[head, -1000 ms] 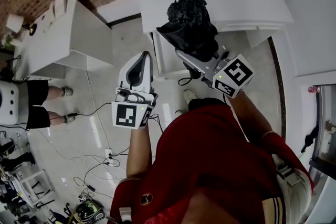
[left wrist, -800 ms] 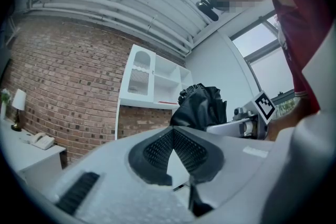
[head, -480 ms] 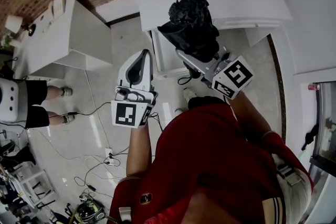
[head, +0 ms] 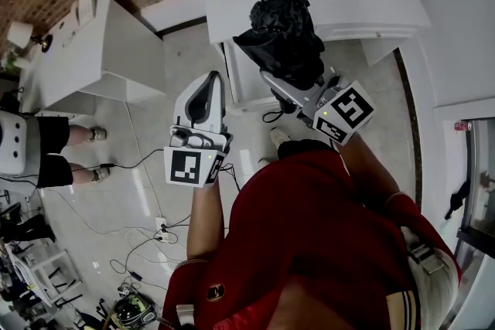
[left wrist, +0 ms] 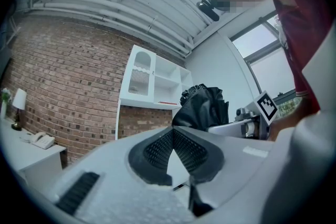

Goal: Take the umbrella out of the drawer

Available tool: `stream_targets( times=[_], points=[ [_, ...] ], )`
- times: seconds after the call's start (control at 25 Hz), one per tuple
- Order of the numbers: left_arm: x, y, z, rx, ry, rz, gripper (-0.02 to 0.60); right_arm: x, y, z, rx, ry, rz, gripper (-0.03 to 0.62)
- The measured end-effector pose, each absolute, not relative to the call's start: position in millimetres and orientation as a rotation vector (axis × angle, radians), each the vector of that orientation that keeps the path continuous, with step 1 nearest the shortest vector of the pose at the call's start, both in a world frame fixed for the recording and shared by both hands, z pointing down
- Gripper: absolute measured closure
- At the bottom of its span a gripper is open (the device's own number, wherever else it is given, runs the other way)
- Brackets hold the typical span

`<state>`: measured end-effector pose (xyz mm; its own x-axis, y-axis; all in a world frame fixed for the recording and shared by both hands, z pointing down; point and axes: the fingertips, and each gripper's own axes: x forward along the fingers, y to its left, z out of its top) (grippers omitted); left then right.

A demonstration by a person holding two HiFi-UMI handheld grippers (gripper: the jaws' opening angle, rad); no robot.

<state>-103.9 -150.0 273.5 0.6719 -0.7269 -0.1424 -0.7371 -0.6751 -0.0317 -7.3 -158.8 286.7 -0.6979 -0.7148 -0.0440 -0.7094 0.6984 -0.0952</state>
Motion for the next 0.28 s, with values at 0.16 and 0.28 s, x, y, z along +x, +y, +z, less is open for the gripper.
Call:
stream_targets(
  times=[0.16,0.28],
  points=[
    [-104.2,-150.2,273.9,-2.795,1.227,0.184,0.575,-7.0,-158.8,287.3,-1.191,2.824,-0.109,0.312],
    [-104.3,-150.2,274.1,-2.794,1.228,0.189,0.575,-7.0,-159.0,287.9,-1.194,2.828,-0.106,0.312]
  ],
)
